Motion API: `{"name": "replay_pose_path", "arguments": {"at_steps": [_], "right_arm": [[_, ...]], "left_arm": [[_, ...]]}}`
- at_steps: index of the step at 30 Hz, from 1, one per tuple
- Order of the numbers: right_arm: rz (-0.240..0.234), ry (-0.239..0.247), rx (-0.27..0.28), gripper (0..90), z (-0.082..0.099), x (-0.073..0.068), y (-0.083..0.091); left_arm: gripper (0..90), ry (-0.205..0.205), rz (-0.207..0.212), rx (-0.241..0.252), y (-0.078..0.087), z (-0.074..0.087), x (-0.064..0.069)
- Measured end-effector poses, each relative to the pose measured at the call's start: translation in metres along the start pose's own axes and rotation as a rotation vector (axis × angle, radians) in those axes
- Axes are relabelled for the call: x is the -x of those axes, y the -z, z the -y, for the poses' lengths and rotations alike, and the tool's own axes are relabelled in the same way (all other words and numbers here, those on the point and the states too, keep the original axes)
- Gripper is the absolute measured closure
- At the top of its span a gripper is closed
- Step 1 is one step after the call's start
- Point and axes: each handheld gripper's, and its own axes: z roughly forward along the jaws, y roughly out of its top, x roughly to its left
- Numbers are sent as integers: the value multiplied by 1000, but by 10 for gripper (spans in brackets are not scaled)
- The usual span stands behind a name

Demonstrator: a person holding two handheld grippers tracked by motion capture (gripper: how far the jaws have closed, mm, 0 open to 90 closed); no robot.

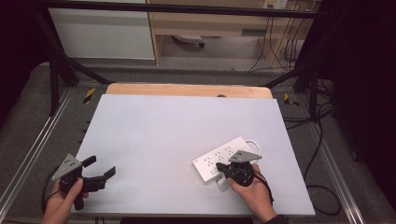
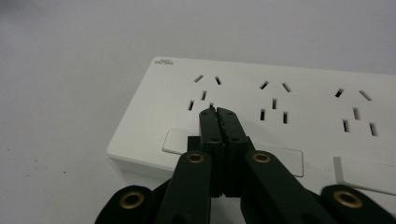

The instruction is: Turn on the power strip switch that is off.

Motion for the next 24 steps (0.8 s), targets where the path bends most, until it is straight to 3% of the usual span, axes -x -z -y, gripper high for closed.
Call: {"name": "replay_pose_path", "arguments": {"at_steps": [24], "right_arm": [[5,5,0,900,-1,-1,0]], "left_arm": [[61,-2,0,1,0,0,0]]}}
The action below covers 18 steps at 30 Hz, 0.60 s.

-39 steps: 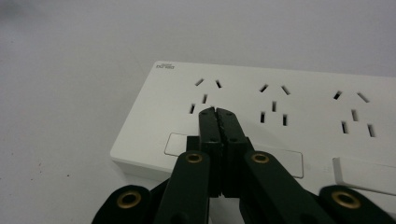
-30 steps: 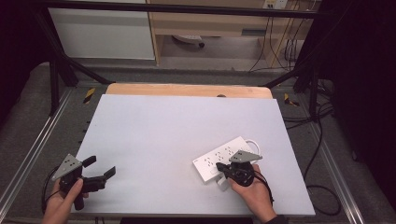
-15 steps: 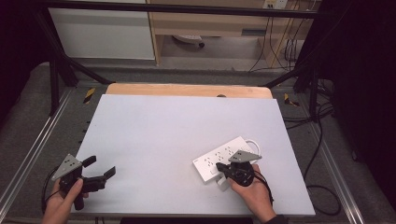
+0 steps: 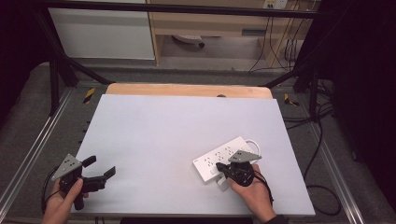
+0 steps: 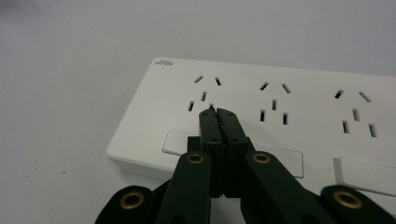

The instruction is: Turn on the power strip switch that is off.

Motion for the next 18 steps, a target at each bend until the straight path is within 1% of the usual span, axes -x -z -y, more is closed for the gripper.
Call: {"name": "replay_pose_path", "arguments": {"at_steps": [11,13,18], "right_arm": [[-1,0,7,900,0,0,0],[-4,-6,12,900,-1,0,1],[-2,-1,15,900,-1,0,1]], "left_arm": [[61,0,0,1,0,0,0],[61,0,1,0,0,0,0],[61,0,0,1,0,0,0]]}}
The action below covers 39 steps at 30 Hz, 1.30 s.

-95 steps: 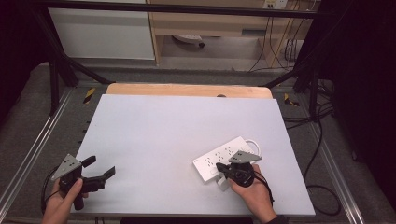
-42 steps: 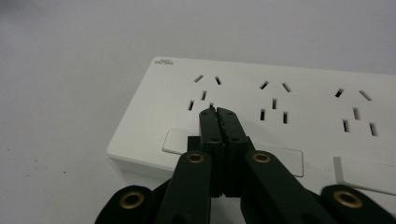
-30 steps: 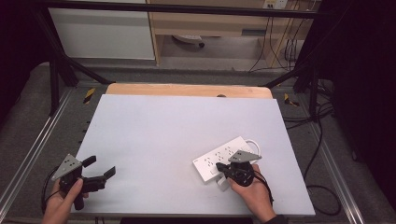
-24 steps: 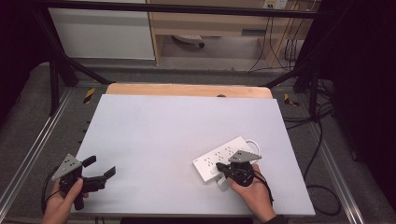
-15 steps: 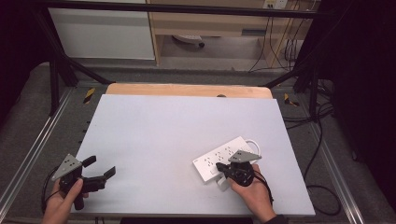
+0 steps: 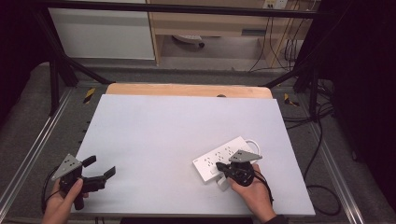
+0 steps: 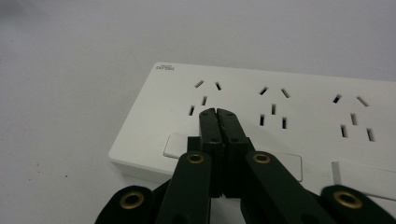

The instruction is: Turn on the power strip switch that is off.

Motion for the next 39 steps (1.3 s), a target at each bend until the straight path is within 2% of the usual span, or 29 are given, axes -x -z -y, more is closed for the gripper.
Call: {"name": "replay_pose_path", "arguments": {"at_steps": [16,20,30,39], "right_arm": [[-13,-4,32,883,-3,-1,2],[-17,-12,50,812,-5,-1,4],[-19,-29,57,744,-7,-1,5],[-13,-49,70,580,-10,0,7]], "left_arm": [[61,0,0,-1,0,0,0],[62,2,0,-1,0,0,0],[62,0,0,-2,0,0,0],[62,1,2,-4,-1,0,1]]}}
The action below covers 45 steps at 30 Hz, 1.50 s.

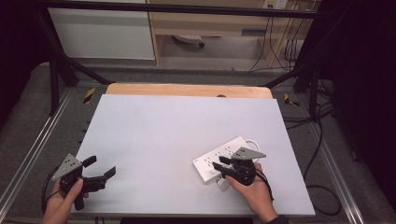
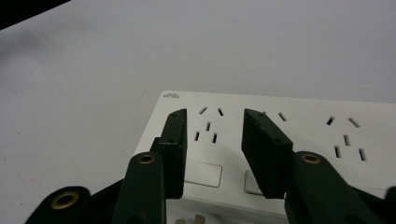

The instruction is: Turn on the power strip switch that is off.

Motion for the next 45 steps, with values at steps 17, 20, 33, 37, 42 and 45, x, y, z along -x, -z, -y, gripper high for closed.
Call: {"name": "replay_pose_path", "arguments": {"at_steps": [17,20,33,37,42,45], "right_arm": [[12,-21,22,358,-9,2,5],[15,-18,28,328,-11,3,6],[59,-34,55,45,-20,6,11],[49,-32,67,23,-22,8,14],[50,-25,84,22,-23,10,18],[52,-11,100,22,-23,13,20]], "left_arm": [[62,-3,-2,-5,0,0,0],[62,-4,-1,-7,0,0,0],[62,-6,1,-9,0,0,1],[62,-1,-2,-8,0,0,1],[62,-1,-3,-9,0,0,1],[62,-1,-2,-8,0,1,1]]}}
